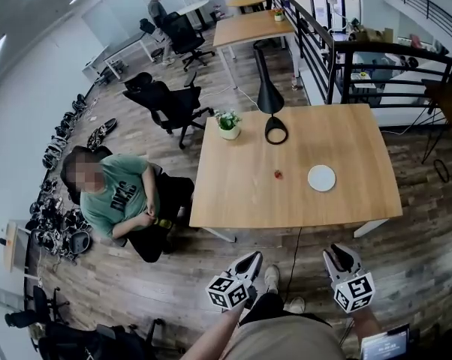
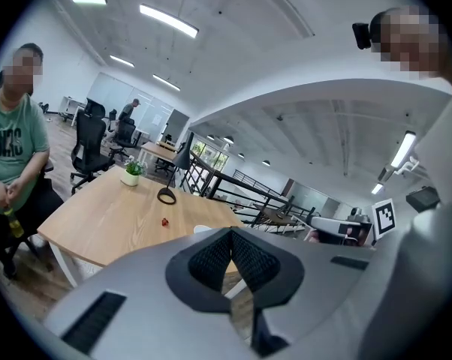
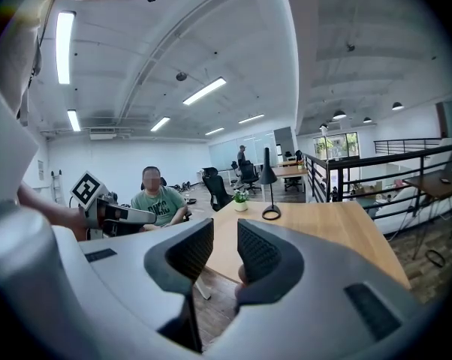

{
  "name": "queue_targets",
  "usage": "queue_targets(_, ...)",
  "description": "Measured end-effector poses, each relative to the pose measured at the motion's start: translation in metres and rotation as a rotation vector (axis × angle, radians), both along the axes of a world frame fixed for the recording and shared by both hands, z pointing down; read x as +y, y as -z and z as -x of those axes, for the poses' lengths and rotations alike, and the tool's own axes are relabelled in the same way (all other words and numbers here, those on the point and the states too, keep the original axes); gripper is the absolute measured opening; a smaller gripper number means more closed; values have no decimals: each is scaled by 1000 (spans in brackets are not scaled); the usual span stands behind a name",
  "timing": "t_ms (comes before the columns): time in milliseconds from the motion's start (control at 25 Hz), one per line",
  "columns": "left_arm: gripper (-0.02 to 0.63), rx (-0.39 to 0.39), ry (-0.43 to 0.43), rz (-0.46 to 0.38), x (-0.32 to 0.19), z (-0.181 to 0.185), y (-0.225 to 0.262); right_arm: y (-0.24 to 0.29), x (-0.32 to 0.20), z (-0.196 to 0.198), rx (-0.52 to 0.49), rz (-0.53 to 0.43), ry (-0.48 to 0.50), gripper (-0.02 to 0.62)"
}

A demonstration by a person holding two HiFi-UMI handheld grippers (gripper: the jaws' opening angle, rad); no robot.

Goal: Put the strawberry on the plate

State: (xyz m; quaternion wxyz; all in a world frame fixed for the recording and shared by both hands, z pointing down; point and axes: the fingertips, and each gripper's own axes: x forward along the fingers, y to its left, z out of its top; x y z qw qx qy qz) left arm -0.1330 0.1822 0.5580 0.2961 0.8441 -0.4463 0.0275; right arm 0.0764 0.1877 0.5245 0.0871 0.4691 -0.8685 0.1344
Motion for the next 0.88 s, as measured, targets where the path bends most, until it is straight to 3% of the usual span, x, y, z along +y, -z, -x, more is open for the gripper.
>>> queue_targets(880, 3, 66, -62, -19, -117, 65, -7, 16, -104, 66, 74, -20, -54, 103)
